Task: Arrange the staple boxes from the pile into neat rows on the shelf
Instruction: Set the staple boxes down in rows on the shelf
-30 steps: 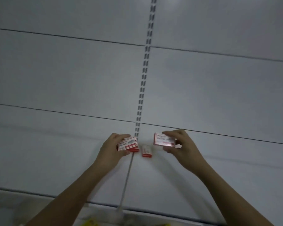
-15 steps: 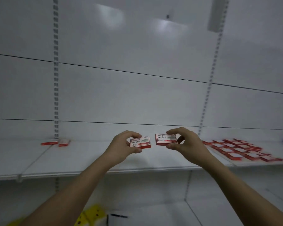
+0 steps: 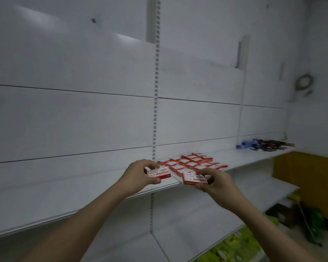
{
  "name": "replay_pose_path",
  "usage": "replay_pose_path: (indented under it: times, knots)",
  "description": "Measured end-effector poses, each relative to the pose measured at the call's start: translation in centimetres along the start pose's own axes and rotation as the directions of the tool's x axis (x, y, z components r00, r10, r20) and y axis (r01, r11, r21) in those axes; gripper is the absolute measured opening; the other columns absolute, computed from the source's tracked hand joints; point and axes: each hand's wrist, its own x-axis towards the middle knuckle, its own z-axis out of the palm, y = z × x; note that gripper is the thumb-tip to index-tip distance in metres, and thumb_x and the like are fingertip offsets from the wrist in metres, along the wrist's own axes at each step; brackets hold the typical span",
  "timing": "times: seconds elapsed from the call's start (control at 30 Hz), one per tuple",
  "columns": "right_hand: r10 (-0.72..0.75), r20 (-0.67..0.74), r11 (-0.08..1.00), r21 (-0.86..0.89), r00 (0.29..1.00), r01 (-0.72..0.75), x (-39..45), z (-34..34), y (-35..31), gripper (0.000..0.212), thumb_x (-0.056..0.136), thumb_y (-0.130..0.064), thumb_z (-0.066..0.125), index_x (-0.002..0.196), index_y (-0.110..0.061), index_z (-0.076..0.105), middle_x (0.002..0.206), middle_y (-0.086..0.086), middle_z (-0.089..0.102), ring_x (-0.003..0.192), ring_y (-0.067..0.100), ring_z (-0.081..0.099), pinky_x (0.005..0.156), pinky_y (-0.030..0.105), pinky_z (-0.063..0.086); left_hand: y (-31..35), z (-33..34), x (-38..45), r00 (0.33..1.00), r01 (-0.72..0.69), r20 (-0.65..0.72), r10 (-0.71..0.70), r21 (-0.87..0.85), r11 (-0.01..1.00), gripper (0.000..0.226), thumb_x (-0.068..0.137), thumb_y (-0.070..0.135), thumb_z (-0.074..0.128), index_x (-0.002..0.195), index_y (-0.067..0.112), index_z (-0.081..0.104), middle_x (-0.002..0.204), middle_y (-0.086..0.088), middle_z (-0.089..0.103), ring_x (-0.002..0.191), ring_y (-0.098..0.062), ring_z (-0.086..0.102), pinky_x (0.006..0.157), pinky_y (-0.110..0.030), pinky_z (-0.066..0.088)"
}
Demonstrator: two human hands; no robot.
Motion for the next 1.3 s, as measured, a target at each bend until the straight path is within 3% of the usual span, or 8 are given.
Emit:
replay_pose_path:
  times: [0.33,0.53,0.67,0.77,0.83,1.0,1.17,1.3]
  knots:
    - [0.143,-0.005,0.974,-0.175,0.990,-0.142,6.9,-5.2,15.9,0.037,0.082,-0.025,0.073,0.116,-0.030,0.061,0.109,-0.007,0.064,0.080,0.006,0.063,0.063,0.020,0.054,0.6,16.0,15.0,0.998,-0.034,0.050,0.038,-0.079,0.996,0.044,0.067,0.023,0.086,0.106,0.028,0.066,0.102,0.013,0.061,0.082,0.003,0.052,0.064,-0.010,0.036]
    - [0.157,0.028,0.959,-0.244,0.987,-0.146,13.8,-7.1,23.2,0.034,0.085,-0.025,0.070,0.116,-0.031,0.058,0.108,-0.011,0.061,0.082,0.006,0.062,0.070,0.026,0.056,-0.3,21.6,23.4,0.999,0.029,0.045,-0.024,-0.102,0.994,0.039,0.067,0.017,0.086,0.098,0.026,0.063,0.108,0.008,0.061,0.095,-0.008,0.053,0.075,-0.018,0.040]
    - [0.146,0.049,0.971,-0.200,0.988,-0.134,17.8,-7.2,27.2,0.028,0.085,-0.026,0.070,0.110,-0.032,0.059,0.104,-0.013,0.063,0.080,0.005,0.064,0.063,0.023,0.057,-0.3,23.1,28.2,0.999,0.031,0.024,-0.031,-0.014,0.999,0.036,0.068,0.015,0.085,0.095,0.025,0.063,0.101,0.011,0.056,0.091,-0.007,0.051,0.066,-0.012,0.036]
    - [0.112,0.078,0.977,-0.190,0.991,-0.095,21.9,-7.0,30.5,0.026,0.084,-0.027,0.071,0.106,-0.035,0.059,0.098,-0.017,0.062,0.076,0.003,0.064,0.056,0.018,0.054,0.0,24.7,31.9,0.998,0.057,-0.017,-0.056,0.052,0.997,0.035,0.068,0.017,0.085,0.092,0.027,0.062,0.099,0.013,0.054,0.093,-0.008,0.051,0.074,-0.018,0.039]
    - [0.085,0.102,0.982,-0.180,0.991,-0.066,24.9,-6.6,32.8,0.026,0.083,-0.029,0.071,0.104,-0.037,0.057,0.097,-0.019,0.059,0.074,0.002,0.063,0.052,0.014,0.050,-0.2,26.1,33.8,0.996,0.088,-0.042,-0.084,0.102,0.991,0.033,0.069,0.019,0.084,0.089,0.029,0.060,0.098,0.013,0.054,0.091,-0.008,0.052,0.072,-0.017,0.039]
    - [0.001,0.212,0.995,-0.097,0.977,0.020,31.8,-5.1,38.1,0.021,0.081,-0.035,0.072,0.095,-0.036,0.056,0.093,-0.020,0.057,0.072,0.002,0.062,0.055,0.013,0.047,-0.5,30.5,37.4,0.985,0.168,-0.022,-0.169,0.287,0.943,0.030,0.069,0.030,0.084,0.078,0.033,0.055,0.089,0.016,0.053,0.078,-0.003,0.051,0.058,-0.011,0.034]
    - [-0.097,0.401,0.990,-0.054,0.911,0.129,37.2,-3.1,42.3,0.020,0.081,-0.032,0.073,0.083,-0.035,0.053,0.098,-0.015,0.058,0.079,0.004,0.057,0.060,0.013,0.044,-0.4,33.6,40.4,0.953,0.300,-0.085,-0.291,0.403,0.865,0.027,0.069,0.029,0.083,0.073,0.030,0.057,0.090,0.012,0.058,0.076,-0.008,0.056,0.058,-0.014,0.044]
    - [-0.162,0.483,0.985,0.026,0.860,0.171,39.0,-1.0,44.6,0.019,0.084,-0.029,0.070,0.084,-0.032,0.052,0.102,-0.016,0.056,0.085,0.008,0.061,0.062,0.014,0.052,-1.6,35.2,40.6,0.915,0.391,-0.104,-0.390,0.464,0.795,0.024,0.070,0.035,0.081,0.073,0.030,0.058,0.086,0.018,0.056,0.077,-0.007,0.055,0.058,-0.013,0.040]
